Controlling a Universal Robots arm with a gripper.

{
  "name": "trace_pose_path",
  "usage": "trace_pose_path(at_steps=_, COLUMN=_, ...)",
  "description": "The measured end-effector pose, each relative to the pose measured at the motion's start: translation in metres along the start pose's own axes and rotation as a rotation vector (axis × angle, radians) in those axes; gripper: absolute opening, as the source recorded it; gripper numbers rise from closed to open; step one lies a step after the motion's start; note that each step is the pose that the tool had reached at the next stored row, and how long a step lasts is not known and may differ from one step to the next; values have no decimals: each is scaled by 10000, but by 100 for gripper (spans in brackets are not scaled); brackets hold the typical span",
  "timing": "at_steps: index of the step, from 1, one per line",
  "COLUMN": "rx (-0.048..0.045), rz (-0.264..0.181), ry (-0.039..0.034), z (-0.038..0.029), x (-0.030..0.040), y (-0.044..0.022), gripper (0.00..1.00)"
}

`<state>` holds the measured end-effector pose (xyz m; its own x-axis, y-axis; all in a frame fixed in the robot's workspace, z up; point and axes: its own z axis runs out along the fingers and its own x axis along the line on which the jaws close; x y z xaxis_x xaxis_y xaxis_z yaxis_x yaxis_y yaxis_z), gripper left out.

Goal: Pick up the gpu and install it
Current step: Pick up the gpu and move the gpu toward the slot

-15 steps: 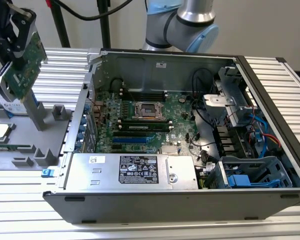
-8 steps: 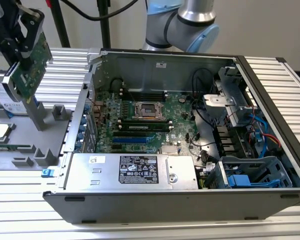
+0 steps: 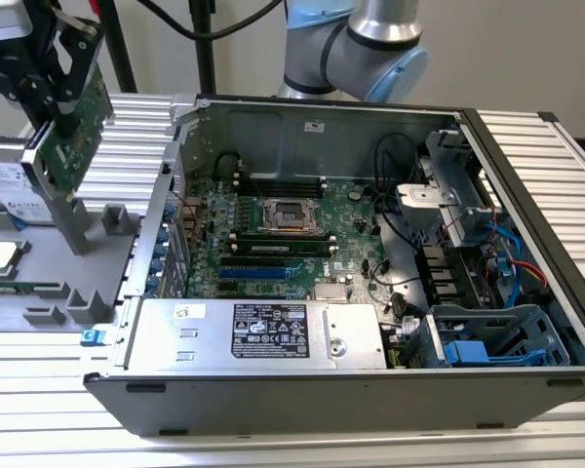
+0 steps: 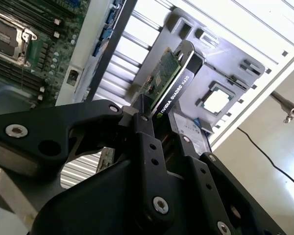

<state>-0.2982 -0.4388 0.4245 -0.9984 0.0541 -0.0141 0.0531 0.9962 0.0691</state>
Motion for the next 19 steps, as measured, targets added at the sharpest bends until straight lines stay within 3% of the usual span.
trace_pose_path(at_steps=11, rx=0, rz=0, ry=0, z=3, x=-177, y=9, gripper=0)
trace_pose_path(at_steps=19, rx=0, rz=1, ry=0, z=4, x=-204, y=11, gripper=0)
